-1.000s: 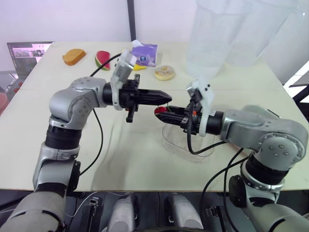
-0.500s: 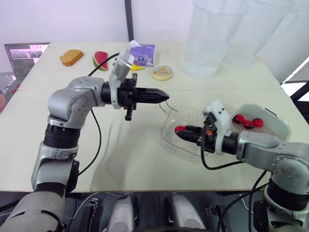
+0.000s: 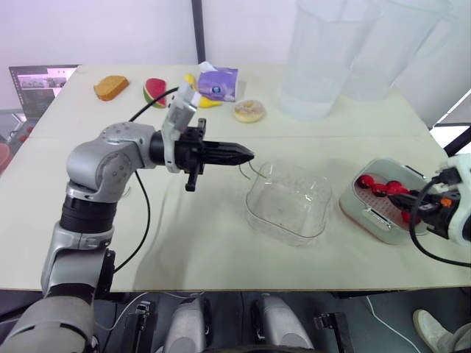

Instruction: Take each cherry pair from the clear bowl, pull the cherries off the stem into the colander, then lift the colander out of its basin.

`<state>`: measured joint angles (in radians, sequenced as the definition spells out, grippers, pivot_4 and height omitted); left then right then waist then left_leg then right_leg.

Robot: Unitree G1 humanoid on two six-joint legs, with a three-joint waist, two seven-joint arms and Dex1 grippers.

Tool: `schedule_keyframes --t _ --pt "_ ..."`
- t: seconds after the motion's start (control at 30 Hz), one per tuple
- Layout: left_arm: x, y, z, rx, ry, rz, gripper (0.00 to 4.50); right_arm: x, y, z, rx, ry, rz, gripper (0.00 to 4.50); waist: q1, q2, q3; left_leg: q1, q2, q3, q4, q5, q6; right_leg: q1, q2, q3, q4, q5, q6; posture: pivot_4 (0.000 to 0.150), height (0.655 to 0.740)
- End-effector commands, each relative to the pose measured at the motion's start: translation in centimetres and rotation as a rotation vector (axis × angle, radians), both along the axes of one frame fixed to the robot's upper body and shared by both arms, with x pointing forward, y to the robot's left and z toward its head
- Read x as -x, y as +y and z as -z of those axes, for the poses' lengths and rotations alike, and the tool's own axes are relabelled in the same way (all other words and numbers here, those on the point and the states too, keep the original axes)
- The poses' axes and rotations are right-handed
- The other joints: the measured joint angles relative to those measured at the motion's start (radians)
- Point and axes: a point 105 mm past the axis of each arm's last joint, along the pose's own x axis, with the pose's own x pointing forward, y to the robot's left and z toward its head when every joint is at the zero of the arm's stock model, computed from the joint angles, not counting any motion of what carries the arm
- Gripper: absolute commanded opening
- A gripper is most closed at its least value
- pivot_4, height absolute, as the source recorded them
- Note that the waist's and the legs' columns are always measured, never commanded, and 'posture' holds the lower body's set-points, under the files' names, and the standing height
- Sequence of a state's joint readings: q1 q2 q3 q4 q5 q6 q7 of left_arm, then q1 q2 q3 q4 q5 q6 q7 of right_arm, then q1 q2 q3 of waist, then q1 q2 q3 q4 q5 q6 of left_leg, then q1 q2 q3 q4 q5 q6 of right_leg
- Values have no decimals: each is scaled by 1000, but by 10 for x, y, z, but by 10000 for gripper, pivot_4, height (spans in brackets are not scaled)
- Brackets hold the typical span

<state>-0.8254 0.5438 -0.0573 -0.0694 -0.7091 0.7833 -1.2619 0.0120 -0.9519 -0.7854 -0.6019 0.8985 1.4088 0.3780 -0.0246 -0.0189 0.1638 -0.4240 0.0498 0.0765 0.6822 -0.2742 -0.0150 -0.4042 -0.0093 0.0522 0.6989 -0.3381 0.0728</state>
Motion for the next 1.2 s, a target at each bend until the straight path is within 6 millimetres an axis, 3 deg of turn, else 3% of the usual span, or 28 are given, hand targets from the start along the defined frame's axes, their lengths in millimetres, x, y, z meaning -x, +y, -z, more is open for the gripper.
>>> schedule_keyframes --t 0.03,0.07,0.17,0.33,0.4,0.47,0.57,0.63,0.7,0.8,0.97,1.1,1.2 --pt "9 1 -6 3 -25 32 0 -5 -12 -5 32 -59 61 8728 1 0 0 0 0 0 0 0 0 0 0 0 0 0 0 1500 7400" --pt "10 1 -5 1 -25 34 0 -5 -13 -3 28 -59 70 8728 3 0 0 0 0 0 0 0 0 0 0 0 0 0 0 1500 7400" --pt "10 1 -6 1 -27 35 0 -6 -12 -2 27 -67 58 20237 8 0 0 0 0 0 0 0 0 0 0 0 0 0 0 1500 7400" --pt "10 2 -7 2 -29 32 0 -2 -4 -16 0 -117 5 44295 12 0 0 -1 -1 0 0 0 0 0 -1 0 0 0 0 1500 7400" --pt "10 2 -6 1 -28 29 0 -3 -1 -28 -2 -165 -22 44821 12 0 0 -1 -1 0 0 0 0 0 0 0 0 0 0 1500 7400" --pt "9 2 -6 1 -25 24 0 -2 15 -44 -10 -234 -119 44821 9 0 0 -1 -1 0 0 0 0 0 0 0 0 0 0 1500 7400" --pt "9 4 -5 1 -17 16 0 6 52 -68 -102 -356 -329 44821 5 0 0 0 0 0 0 0 0 0 0 0 0 0 0 1500 7400" --pt "9 7 -2 -10 -6 -6 0 24 98 -77 -149 -413 -597 44821 6 0 0 0 0 0 0 0 0 0 0 0 0 0 0 1500 7400" --pt "8 11 3 -14 8 -37 0 36 130 -73 -178 -424 -758 44821 7 0 0 0 0 -1 -1 0 0 0 0 0 0 0 0 1500 7400" --pt "4 19 11 -29 13 -116 0 38 154 -49 -157 -357 -829 44821 7 -1 1 -1 0 -1 0 0 0 1 -1 -1 -1 0 0 1500 7400" --pt "-3 44 17 -45 17 -283 0 35 157 -31 -146 -334 -828 44821 12 -2 1 -1 0 -1 1 0 1 1 -2 -1 -1 0 1 1500 7400" --pt "-29 97 29 -97 18 -565 0 32 151 -34 -152 -362 -825 44821 6 -2 1 0 0 -1 1 0 1 1 -1 -1 -1 0 1 1500 7400" --pt "-49 166 48 -195 -10 -839 0 28 145 -36 -148 -379 -812 44821 2 -2 1 1 1 -1 0 0 0 1 -1 -1 -1 0 0 1500 7400"
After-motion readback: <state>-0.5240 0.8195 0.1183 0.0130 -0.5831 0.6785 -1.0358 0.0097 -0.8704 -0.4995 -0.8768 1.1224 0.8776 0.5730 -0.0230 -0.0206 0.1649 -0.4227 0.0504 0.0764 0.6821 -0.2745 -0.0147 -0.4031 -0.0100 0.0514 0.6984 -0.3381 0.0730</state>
